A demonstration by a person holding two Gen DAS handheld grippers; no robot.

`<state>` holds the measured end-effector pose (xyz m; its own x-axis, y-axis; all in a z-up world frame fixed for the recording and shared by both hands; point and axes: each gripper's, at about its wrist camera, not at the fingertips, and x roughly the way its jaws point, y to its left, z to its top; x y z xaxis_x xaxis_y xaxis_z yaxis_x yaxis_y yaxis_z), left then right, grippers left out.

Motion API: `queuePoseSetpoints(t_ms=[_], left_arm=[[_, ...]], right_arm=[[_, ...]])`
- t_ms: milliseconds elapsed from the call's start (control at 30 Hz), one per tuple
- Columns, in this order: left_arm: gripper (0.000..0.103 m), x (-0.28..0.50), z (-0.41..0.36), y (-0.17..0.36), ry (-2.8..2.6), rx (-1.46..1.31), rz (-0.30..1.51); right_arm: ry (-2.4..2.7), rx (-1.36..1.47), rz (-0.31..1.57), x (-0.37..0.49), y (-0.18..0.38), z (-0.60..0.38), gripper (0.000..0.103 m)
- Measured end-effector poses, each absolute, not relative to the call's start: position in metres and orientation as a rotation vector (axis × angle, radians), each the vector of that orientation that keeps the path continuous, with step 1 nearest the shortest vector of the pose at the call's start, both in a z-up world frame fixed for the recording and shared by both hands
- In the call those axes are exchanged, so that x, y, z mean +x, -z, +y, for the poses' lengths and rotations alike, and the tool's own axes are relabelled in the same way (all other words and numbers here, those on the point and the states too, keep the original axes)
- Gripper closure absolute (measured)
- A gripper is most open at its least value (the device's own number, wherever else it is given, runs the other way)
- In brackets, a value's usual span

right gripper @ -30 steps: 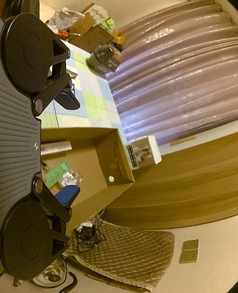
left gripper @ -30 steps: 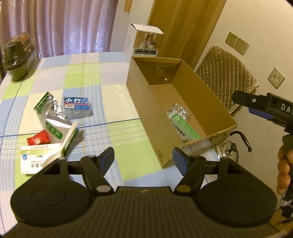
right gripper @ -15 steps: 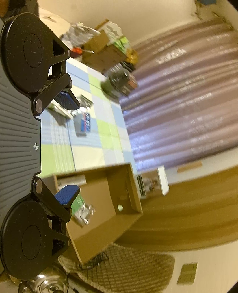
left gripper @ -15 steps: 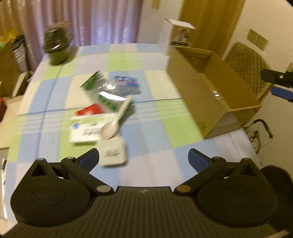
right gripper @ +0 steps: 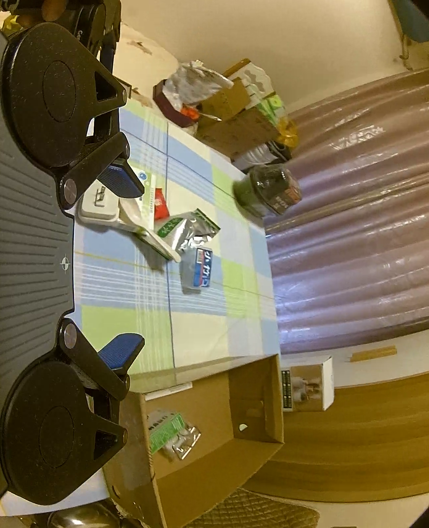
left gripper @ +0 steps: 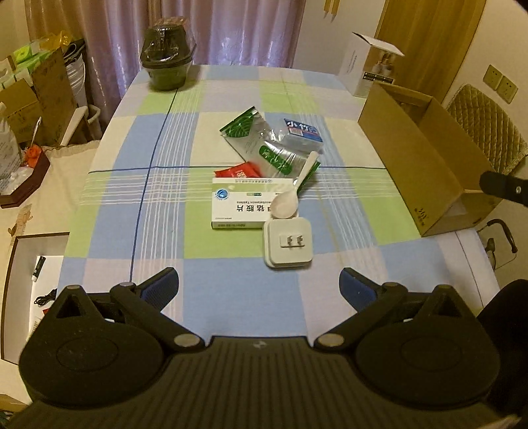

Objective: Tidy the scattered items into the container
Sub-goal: 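Move both tools back over the remaining table items, then grasp the white plug adapter with the left tool while the right tool grasps the white plastic spoon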

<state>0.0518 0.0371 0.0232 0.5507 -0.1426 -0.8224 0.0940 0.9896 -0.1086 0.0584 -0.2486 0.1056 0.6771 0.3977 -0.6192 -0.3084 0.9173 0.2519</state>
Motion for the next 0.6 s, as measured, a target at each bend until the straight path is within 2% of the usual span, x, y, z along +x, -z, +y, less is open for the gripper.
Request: queuePoseSetpoints(t_ms=[367, 600], left_arm=[[0.004, 0.084, 0.019, 0.005, 0.185, -0.056, 1.024], [0.011, 0.116, -0.004, 0.029, 0.224, -0.037, 1.056]], right_arm=[[-0.392, 0.076, 0.783, 0.073, -0.083, -0.241, 0.009], [-0.381, 0.045, 0.798, 0.083, -0.071, -0.240, 0.009]])
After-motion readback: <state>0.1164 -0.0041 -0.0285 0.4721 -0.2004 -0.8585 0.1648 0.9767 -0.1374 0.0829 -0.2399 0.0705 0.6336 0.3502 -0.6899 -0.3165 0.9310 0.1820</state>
